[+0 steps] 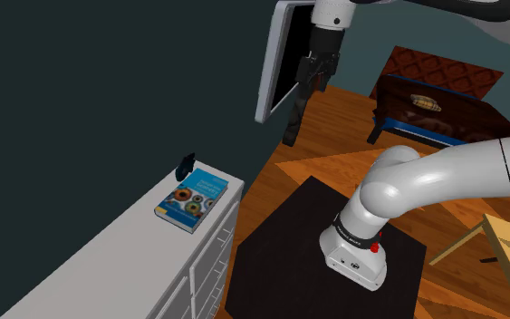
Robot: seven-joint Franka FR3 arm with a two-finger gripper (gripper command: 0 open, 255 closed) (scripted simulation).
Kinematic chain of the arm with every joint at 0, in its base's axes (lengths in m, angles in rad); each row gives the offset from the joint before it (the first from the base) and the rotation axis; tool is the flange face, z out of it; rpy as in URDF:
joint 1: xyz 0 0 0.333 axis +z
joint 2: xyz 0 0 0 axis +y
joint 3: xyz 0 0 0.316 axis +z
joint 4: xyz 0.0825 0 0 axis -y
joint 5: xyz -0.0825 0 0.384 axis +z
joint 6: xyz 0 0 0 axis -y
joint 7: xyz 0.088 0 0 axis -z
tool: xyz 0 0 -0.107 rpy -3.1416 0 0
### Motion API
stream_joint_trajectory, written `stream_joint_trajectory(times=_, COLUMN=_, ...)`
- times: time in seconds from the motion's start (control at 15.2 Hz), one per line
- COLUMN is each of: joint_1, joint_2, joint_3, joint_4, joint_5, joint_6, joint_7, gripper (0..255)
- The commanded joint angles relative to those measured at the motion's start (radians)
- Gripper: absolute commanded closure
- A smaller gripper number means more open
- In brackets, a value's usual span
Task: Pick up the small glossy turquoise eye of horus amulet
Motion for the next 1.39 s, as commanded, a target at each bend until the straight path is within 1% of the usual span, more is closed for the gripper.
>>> stream_joint_trajectory(times=0.0, joint_1=0.0, joint_2=0.0, joint_3=0.0, joint_4=0.0, joint_5=0.0, joint_6=0.0, joint_7=0.0, gripper=0)
stream_joint_trajectory(times=0.33, joint_1=-0.016, joint_2=0.06, joint_3=0.102, joint_4=-0.072, joint_5=0.076, joint_6=0.135, joint_7=0.203, gripper=0)
stream_joint_trajectory(times=0.73, joint_1=-0.038, joint_2=0.197, joint_3=0.221, joint_4=-0.103, joint_5=0.144, joint_6=0.31, joint_7=0.439, gripper=0)
stream_joint_trajectory(times=1.06, joint_1=-0.067, joint_2=0.357, joint_3=0.313, joint_4=-0.081, joint_5=0.166, joint_6=0.456, joint_7=0.636, gripper=0)
stream_joint_trajectory(times=1.32, joint_1=-0.095, joint_2=0.508, joint_3=0.378, joint_4=-0.035, joint_5=0.15, joint_6=0.564, joint_7=0.799, gripper=0)
